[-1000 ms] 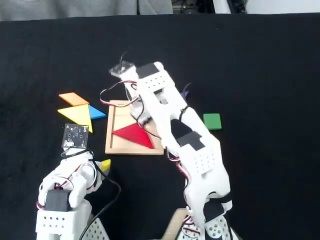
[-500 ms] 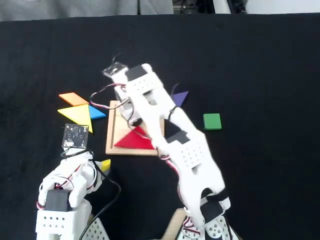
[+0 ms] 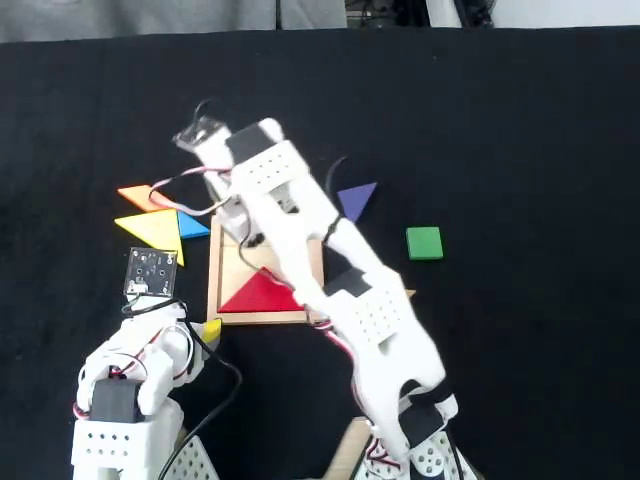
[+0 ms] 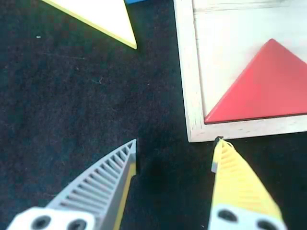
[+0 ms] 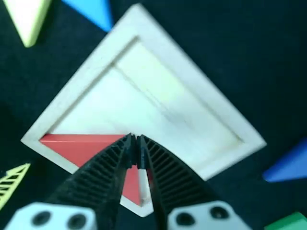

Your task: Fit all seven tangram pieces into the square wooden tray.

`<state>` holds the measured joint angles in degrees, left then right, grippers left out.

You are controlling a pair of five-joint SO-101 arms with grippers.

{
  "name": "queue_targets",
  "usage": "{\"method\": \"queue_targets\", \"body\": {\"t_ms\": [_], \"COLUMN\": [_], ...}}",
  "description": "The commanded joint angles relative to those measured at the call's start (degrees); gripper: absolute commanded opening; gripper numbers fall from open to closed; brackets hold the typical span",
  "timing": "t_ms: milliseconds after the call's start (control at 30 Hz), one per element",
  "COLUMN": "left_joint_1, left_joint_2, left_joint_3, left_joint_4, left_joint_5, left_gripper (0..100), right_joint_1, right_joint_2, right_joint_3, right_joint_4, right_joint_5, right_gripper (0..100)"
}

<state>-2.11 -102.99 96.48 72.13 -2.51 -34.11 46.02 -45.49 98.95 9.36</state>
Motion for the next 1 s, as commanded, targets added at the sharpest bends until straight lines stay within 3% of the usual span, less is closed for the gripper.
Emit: {"method": "queue_targets", "body": {"t_ms": [0,167,400,967], "left_joint_1": [-0.4,-0.4,-0.4,-0.4], "left_joint_2": [-0.4,-0.4,-0.4,-0.4], "left_joint_3": [0.9,0.9,0.9,0.9], "left_joint_4": [0.2,0.2,0.2,0.2], "left_joint_5": [0.1,0.1,0.1,0.1], "left_gripper": [26,26,26,26], "right_joint_1": [3.0,2.7,1.1,-1.1], "right_joint_2": [-10.8,-20.6,-19.0,-10.2], "right_joint_3": [-1.0,11.2,36.2,30.5], "right_joint_4": [2.1,0.5,-20.5,-19.8], "right_joint_5": [-1.1,-1.1,-1.1,-1.1], "right_gripper": [1.0,1.0,1.0,1.0]}}
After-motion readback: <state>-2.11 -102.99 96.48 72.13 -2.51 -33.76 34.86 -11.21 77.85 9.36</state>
